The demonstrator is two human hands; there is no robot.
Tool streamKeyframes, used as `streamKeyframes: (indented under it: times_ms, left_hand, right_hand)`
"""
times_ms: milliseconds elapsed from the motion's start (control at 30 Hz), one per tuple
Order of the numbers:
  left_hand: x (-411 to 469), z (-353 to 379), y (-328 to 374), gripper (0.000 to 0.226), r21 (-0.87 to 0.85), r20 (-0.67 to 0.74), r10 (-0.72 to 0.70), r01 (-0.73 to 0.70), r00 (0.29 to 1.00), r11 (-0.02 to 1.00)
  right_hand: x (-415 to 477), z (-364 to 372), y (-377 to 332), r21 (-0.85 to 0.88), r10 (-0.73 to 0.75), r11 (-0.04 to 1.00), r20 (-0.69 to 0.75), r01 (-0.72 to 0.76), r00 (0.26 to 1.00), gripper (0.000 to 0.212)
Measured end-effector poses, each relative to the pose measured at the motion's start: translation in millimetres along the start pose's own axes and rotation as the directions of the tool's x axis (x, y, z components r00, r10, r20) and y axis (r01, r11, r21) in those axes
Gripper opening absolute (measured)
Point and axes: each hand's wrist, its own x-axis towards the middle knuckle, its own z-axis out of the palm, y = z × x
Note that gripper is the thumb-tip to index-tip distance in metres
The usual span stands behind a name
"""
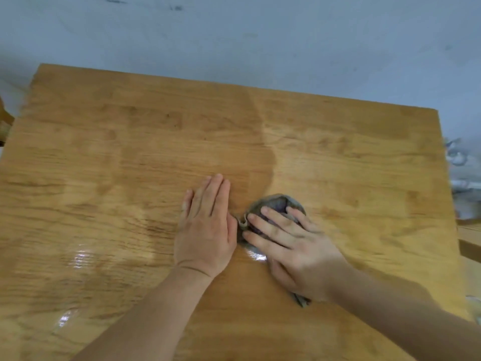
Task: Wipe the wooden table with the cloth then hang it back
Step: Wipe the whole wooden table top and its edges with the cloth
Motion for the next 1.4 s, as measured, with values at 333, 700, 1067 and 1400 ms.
streamKeyframes:
  times_ms: [333,700,1067,1400]
  left_hand:
    - [2.3,1.2,-0.3,0.054,0.035,0.018,-0.001,0.0,1.0,0.999]
    - [1.2,0.5,1.8,0.054,0.03,-0.033,0.013,-0.012,0.999,0.999]
    - [-1.3,1.2,1.5,0.055,0.034,-0.035,0.006,-0.005,0.999,0.999]
    - [-2.8,-3.4,5.0,0.052,0.034,-0.005,-0.003,0.003,1.0,0.999]
  right_hand:
    - [153.9,-38.9,141.2,-0.018,0.478,0.873,-0.172,-0.488,0.861,0.055]
    - [-38.6,-1.3,9.4,-0.016,0.029,0.999,0.024,-0.029,0.999,0.048]
    - [85.7,-13.4,83.6,0.036,0.592,0.798,-0.229,-0.601,0.773,0.051]
    - [-73.4,17.2,-26.2,0.025,0.12,0.993,-0.055,-0.119,0.991,0.046]
